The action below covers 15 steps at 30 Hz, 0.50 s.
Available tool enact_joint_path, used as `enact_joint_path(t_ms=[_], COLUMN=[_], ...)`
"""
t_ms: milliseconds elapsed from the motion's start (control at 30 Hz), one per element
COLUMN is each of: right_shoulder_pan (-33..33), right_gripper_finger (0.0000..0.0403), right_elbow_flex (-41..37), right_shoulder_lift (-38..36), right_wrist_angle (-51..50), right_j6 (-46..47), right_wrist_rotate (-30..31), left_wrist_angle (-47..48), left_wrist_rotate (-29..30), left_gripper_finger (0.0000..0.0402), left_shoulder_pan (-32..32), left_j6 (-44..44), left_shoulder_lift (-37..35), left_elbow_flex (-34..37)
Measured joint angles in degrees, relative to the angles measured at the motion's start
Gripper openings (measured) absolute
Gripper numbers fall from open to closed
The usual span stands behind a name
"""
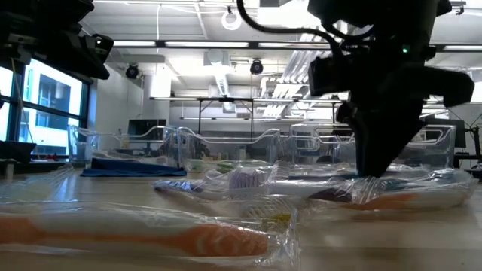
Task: Pick & Place Toothbrushes
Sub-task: Put the blue toothbrush into the right transparent bin
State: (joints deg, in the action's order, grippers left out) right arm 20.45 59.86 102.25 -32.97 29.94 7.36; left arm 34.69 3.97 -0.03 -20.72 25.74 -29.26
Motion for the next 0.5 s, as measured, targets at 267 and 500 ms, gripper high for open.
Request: enact_joint_path(t_ms=[267, 500], right_shoulder_pan=[-1.1, -3.1], right_gripper_finger=[0.0030, 0.0027], right_elbow_flex=[0.0, 0.0], right_shoulder_lift=[-7.2, -16.0], right_wrist_angle=[-0.2, 0.2], right_j6=[0.8, 0.2], right_wrist_rotate=[2.9, 7.6], left_wrist_angle=[0.2, 0.2], left_wrist_rotate=[0.0, 0.0], left_gripper_finger=[0.0001, 0.0001], left_shoulder_pan=[0.0, 0.0], left_j6=[0.0, 0.0], left_shoulder_lift=[0.0, 0.0], left_elbow_flex=[0.0, 0.0])
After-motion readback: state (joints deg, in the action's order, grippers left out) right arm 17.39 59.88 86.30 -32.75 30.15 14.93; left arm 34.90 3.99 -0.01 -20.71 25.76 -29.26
